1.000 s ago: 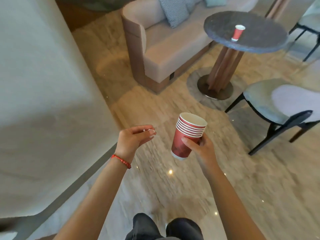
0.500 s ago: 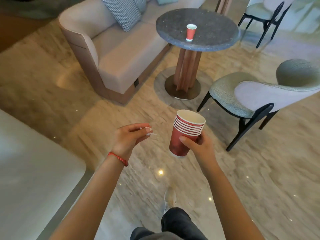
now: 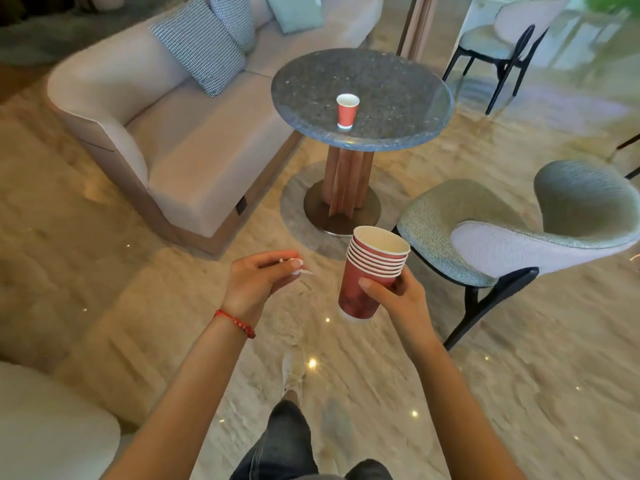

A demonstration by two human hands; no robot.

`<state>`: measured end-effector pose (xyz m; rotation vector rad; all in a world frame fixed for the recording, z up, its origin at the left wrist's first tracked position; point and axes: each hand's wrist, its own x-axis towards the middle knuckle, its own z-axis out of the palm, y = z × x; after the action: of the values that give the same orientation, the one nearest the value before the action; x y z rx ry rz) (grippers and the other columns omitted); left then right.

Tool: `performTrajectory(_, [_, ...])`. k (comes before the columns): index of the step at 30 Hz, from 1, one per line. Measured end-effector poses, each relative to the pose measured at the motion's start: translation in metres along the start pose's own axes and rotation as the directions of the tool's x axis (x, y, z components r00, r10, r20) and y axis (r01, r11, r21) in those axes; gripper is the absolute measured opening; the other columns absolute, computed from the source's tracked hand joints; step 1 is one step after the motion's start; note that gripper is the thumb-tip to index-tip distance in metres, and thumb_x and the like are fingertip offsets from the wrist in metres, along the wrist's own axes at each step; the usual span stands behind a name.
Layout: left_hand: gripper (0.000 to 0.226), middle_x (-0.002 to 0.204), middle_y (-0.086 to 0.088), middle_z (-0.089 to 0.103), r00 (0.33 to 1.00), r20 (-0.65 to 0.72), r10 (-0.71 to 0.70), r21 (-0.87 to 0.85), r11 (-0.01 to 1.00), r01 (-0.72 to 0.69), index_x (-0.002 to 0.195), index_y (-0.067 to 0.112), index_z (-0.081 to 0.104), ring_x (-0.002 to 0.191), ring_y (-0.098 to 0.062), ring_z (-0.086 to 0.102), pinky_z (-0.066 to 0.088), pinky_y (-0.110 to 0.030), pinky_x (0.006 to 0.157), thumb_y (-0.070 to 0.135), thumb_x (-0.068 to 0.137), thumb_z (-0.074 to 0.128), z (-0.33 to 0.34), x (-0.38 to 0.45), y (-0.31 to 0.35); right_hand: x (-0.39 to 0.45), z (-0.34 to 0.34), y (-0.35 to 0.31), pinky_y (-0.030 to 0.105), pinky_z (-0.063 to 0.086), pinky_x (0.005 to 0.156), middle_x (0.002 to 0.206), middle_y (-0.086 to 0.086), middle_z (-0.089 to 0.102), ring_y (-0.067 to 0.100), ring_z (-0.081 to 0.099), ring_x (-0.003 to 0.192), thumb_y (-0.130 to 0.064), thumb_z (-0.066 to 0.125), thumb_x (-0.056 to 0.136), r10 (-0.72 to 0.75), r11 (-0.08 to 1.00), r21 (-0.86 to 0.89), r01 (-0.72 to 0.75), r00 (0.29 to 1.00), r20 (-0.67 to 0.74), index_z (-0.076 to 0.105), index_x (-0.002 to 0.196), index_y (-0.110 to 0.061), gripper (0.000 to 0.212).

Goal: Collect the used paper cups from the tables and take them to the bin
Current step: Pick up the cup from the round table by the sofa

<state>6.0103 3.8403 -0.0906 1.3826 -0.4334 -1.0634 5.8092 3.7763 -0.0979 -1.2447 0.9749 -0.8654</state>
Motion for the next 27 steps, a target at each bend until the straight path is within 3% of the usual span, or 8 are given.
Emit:
performTrajectory(9, [0.013, 0.078, -0.005, 0.075, 0.998, 0.057, 0.018, 0.033, 0.999, -0.020, 0.075, 0.015, 0.075, 0.078, -0.017, 0.071, 0.056, -0.021, 0.067, 0.002, 0.073, 0.073, 0.019, 0.176, 0.060, 0.172, 0.035, -0.021, 0.021, 0.054, 0.080, 0.104, -0.003, 0.068, 0.008, 0.065, 0.095, -0.004, 0.071, 0.075, 0.007, 0.999, 0.039, -0.004, 0.997, -0.076, 0.059, 0.106, -0.026, 0.040])
performTrajectory(17, [0.014, 0.079, -0.003, 0.075, 0.993, 0.122, 0.009, 0.054, 0.998, -0.015, 0.071, 0.017, 0.076, 0.080, -0.015, 0.071, 0.055, -0.019, 0.068, 0.004, 0.071, 0.074, 0.042, 0.295, 0.102, 0.285, 0.043, -0.047, 0.027, 0.055, 0.083, 0.106, 0.001, 0.069, 0.011, 0.066, 0.097, -0.019, 0.074, 0.065, 0.007, 0.997, 0.076, 0.007, 0.983, -0.181, 0.060, 0.108, -0.018, 0.046])
performTrajectory(23, [0.018, 0.076, -0.004, 0.075, 0.992, 0.127, -0.016, 0.026, 1.000, 0.013, 0.068, 0.017, 0.077, 0.075, -0.013, 0.071, 0.053, -0.016, 0.064, 0.000, 0.071, 0.073, 0.075, 0.369, 0.118, 0.369, 0.031, -0.055, 0.028, 0.056, 0.079, 0.107, 0.006, 0.068, 0.013, 0.066, 0.096, -0.006, 0.072, 0.072, -0.011, 0.999, 0.031, 0.017, 0.981, -0.193, 0.057, 0.115, -0.008, 0.045])
performTrajectory(27, [0.015, 0.074, -0.003, 0.075, 0.995, 0.094, -0.019, 0.012, 1.000, 0.018, 0.076, 0.011, 0.073, 0.072, -0.013, 0.071, 0.053, -0.016, 0.062, -0.004, 0.072, 0.071, 0.098, 0.419, 0.124, 0.433, 0.020, -0.053, 0.020, 0.054, 0.081, 0.104, 0.000, 0.068, 0.002, 0.065, 0.091, -0.003, 0.072, 0.074, -0.038, 0.999, 0.008, 0.040, 0.982, -0.183, 0.057, 0.113, -0.011, 0.042])
